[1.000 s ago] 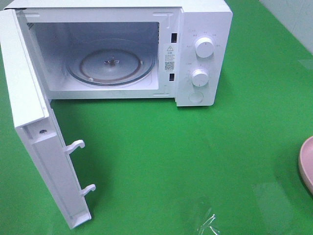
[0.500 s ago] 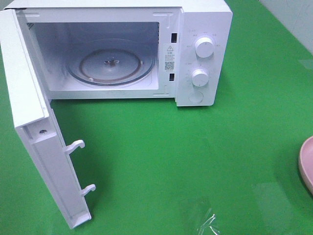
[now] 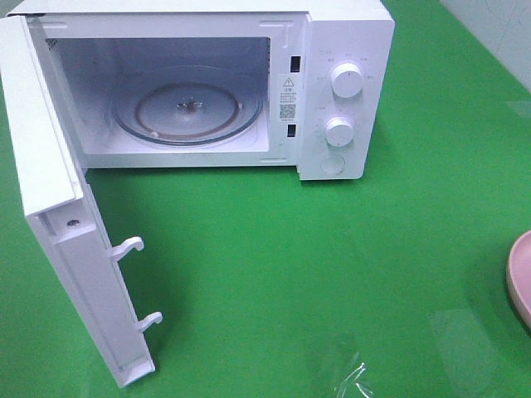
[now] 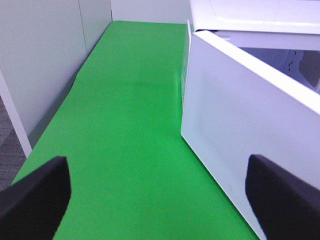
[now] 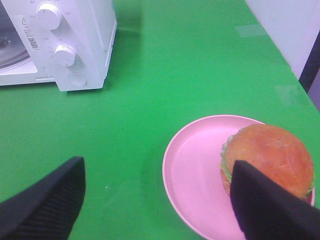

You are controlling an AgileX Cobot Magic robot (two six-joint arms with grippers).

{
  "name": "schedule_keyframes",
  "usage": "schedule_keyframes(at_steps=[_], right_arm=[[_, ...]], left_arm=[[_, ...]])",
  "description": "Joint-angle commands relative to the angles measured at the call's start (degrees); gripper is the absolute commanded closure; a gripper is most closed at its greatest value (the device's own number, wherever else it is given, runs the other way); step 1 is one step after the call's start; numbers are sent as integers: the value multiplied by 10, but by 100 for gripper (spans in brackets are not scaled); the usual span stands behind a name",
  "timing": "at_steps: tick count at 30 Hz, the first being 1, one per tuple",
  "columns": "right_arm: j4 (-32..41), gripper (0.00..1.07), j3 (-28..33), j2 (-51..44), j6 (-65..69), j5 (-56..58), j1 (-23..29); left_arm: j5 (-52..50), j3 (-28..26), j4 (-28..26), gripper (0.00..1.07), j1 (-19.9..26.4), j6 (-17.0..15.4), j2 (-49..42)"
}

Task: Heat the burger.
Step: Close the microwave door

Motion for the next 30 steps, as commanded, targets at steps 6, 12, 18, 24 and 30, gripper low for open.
schedule_keyframes(at_steps=[6, 12, 18, 24, 30], right_arm=[[3, 31, 1, -15, -7, -5, -5], [3, 31, 1, -15, -7, -5, -5], [3, 31, 1, -15, -7, -5, -5], [3, 31, 1, -15, -7, -5, -5], [3, 31, 1, -15, -7, -5, -5]], left_arm=[[-99, 11, 5, 40, 1, -1, 50], [-197, 46, 24, 76, -1, -1, 132], [-293, 81, 25, 100, -1, -1, 182], [-403, 106, 23, 107, -1, -1, 269], [-592, 131, 23, 107, -1, -1, 386]])
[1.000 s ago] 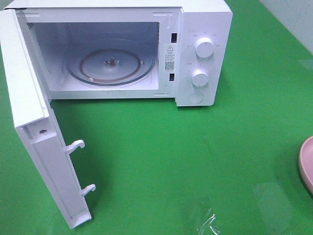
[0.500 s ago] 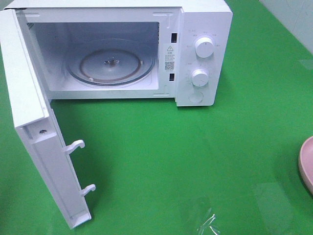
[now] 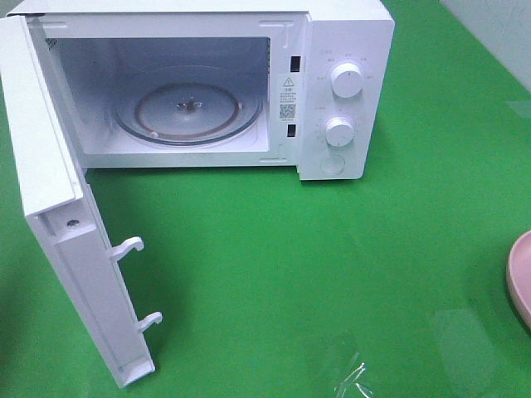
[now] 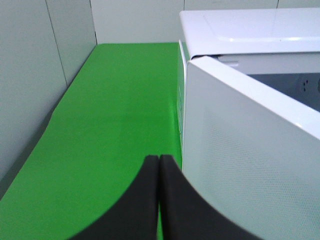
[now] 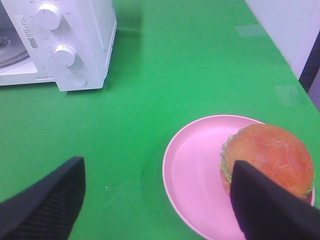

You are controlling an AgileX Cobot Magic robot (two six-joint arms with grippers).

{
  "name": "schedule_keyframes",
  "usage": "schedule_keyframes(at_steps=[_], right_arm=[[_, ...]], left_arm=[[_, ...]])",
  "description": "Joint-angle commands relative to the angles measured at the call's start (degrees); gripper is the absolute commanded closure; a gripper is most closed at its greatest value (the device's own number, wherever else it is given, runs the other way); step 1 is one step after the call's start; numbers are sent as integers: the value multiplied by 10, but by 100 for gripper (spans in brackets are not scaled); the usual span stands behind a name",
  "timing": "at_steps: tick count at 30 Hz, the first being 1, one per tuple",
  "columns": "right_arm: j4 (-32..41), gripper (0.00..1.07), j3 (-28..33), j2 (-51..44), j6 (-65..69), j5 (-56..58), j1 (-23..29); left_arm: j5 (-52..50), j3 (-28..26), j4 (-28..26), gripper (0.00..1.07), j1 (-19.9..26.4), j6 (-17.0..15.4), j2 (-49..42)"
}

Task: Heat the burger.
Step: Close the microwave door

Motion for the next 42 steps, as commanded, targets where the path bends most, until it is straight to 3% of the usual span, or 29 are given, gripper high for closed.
schedule_keyframes(at_steps=[1, 6, 10, 17, 26, 35, 37, 42], right_arm=[[3, 31, 1, -15, -7, -5, -5], [3, 31, 1, -15, -7, -5, -5], [3, 31, 1, -15, -7, -5, -5], [3, 31, 1, -15, -7, -5, -5], [3, 31, 1, -15, -7, -5, -5], [3, 31, 1, -15, -7, -5, -5], [3, 31, 1, -15, -7, -5, -5], [3, 31, 1, -15, -7, -5, -5]], left_arm=[[-89, 7, -2, 107, -1, -1, 40], [-247, 8, 6, 107, -1, -1, 140], [-318, 8, 25, 107, -1, -1, 205], [-351, 8, 72, 107, -1, -3, 307], [-434, 11, 77, 107, -1, -3, 426], [-481, 13, 112, 107, -1, -14, 479], [-507, 13, 146, 107, -1, -32, 505], [-521, 13, 178, 107, -1, -32, 537]])
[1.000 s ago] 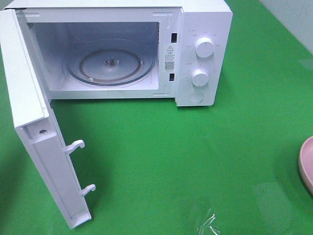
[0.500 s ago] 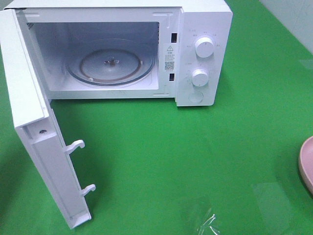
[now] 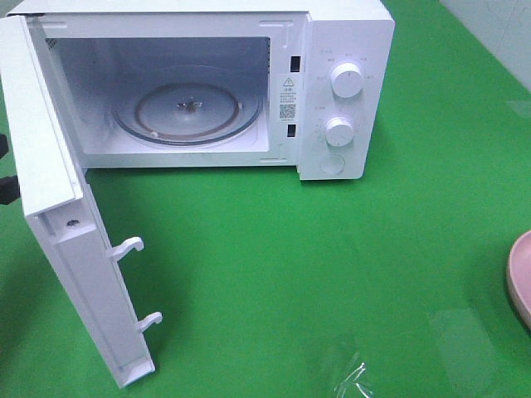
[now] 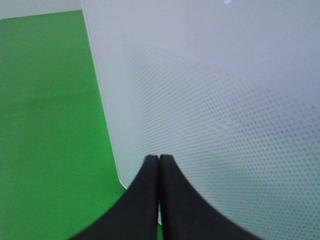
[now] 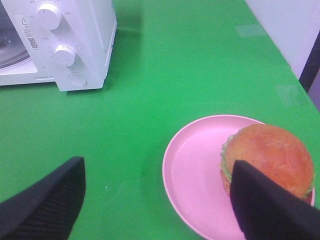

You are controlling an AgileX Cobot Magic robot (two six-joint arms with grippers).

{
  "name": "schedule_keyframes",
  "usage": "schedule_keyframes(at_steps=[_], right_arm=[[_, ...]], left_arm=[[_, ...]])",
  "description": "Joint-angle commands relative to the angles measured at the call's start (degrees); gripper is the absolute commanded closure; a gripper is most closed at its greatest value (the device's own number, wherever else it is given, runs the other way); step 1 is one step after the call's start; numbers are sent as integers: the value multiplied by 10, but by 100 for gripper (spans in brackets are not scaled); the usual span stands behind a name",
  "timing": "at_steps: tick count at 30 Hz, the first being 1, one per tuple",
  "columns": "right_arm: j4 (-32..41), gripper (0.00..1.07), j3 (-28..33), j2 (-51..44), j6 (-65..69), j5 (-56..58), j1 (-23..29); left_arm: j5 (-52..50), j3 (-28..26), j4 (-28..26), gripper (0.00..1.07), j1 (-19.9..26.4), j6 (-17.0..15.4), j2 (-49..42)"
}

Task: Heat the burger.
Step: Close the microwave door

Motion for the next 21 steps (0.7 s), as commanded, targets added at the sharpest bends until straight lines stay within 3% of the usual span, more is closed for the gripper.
schedule_keyframes(at_steps=[1, 7, 10, 21], right_arm=[[3, 31, 1, -15, -7, -5, -5], [3, 31, 1, -15, -7, -5, -5], [3, 31, 1, -15, -7, -5, -5], [3, 31, 1, -15, -7, -5, -5]], left_arm=[[-30, 1, 36, 107, -2, -7, 32], [-48, -1, 34, 107, -46, 1, 64], [-52, -2, -8, 107, -92, 23, 86], [-93, -6, -69, 107, -156, 24, 115]])
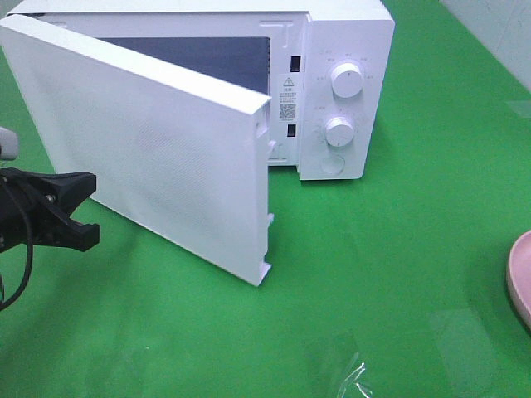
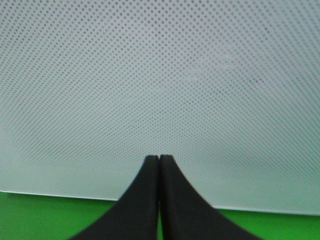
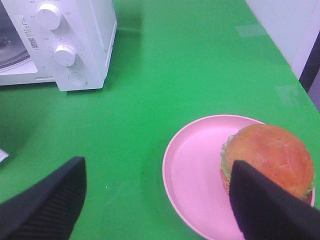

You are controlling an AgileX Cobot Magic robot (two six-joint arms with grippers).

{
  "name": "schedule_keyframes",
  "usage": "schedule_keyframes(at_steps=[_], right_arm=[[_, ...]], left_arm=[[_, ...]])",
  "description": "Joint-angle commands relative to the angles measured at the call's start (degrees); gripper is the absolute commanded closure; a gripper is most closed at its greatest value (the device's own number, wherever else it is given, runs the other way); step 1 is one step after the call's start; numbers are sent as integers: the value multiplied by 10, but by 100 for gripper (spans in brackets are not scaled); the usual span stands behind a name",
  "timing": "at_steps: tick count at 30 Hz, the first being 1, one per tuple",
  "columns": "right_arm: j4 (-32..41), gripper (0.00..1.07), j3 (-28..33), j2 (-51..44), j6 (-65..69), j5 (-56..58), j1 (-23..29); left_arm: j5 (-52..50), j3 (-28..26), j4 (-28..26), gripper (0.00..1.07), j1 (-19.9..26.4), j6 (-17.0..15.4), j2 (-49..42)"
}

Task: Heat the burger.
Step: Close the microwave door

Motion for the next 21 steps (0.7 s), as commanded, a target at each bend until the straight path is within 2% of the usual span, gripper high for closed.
schedule_keyframes(at_steps=[1, 14, 21], right_arm=[[3, 31, 1, -15, -7, -5, -5], [3, 31, 1, -15, -7, -5, -5], [3, 31, 1, -15, -7, -5, -5]], left_arm=[[-13, -4, -21, 107, -13, 1, 0], [28, -68, -38, 107, -48, -17, 1], [79, -128, -81, 107, -90, -15, 6]])
